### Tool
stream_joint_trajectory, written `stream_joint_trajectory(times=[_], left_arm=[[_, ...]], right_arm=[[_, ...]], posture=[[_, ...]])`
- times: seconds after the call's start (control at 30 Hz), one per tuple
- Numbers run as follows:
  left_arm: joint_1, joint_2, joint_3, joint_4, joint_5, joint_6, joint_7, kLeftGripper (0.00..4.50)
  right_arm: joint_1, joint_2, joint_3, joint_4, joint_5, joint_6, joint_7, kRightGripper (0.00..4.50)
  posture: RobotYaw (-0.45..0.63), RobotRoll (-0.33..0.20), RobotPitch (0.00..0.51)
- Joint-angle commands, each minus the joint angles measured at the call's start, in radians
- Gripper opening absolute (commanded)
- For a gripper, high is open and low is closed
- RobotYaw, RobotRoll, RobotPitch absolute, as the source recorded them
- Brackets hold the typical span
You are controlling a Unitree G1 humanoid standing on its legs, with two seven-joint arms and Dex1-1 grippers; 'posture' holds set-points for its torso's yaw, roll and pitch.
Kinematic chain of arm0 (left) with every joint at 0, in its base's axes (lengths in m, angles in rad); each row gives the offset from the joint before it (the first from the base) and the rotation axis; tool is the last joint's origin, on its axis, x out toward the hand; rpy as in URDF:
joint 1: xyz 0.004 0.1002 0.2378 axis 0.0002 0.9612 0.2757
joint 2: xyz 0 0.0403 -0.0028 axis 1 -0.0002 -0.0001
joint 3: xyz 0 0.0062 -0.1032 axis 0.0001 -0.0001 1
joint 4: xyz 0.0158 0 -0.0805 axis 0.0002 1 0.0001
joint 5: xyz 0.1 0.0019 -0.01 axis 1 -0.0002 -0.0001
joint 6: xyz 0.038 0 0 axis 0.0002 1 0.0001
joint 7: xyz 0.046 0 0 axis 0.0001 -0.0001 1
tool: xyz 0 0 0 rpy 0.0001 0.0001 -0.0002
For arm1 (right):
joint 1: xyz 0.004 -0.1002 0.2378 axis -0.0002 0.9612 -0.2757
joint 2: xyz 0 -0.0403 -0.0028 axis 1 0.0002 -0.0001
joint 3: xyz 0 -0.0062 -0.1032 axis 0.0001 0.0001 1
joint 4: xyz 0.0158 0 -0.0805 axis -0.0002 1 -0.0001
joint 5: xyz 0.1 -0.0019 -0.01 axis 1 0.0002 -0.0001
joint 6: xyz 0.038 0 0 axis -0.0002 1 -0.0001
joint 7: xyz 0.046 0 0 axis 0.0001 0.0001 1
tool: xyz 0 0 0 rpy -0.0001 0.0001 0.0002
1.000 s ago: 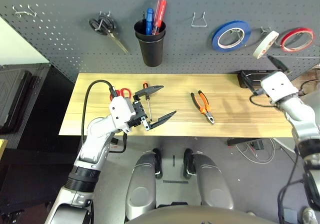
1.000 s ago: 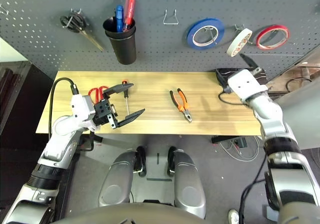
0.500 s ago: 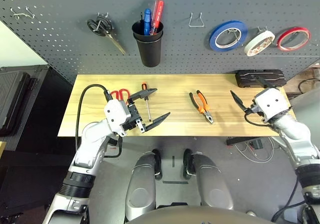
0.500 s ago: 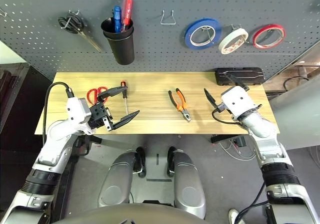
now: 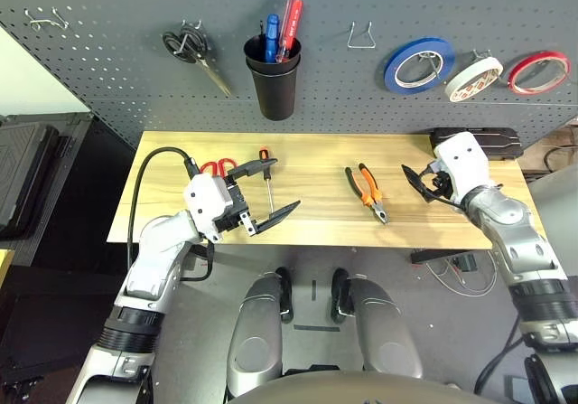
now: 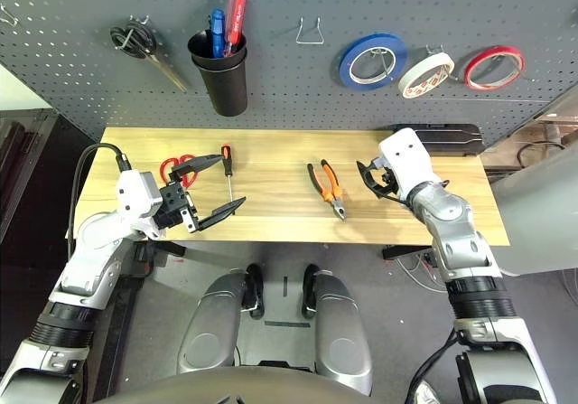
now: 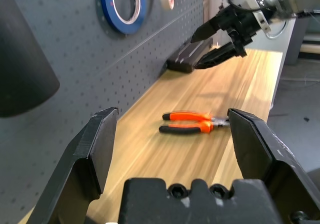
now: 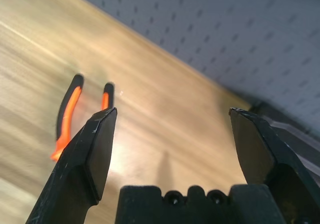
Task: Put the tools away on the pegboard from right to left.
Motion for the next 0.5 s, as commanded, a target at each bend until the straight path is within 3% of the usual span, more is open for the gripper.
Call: stream_joint_trajectory(times=[0.03, 0.33, 0.5], left_arm=[[0.007, 0.018, -0.007, 0.022, 0.021, 0.03, -0.005, 4.5], [-0.024, 0.058, -0.037, 0.076, 0.084, 0.016, -0.038, 4.5], [-0.044, 0.081, -0.058, 0.108, 0.111, -0.009, -0.073, 4.5]], right_arm=[[-0.029, 0.018, 0.042, -0.026, 0.006, 0.148, 0.016, 4.45], [-0.192, 0.072, 0.093, 0.097, -0.01, 0.453, -0.017, 4.45], [-0.283, 0.102, 0.118, 0.223, -0.022, 0.507, -0.037, 4.45]], posture=[[0.1, 0.0, 0.276], [0.1, 0.0, 0.289], [0.11, 0.0, 0.297]])
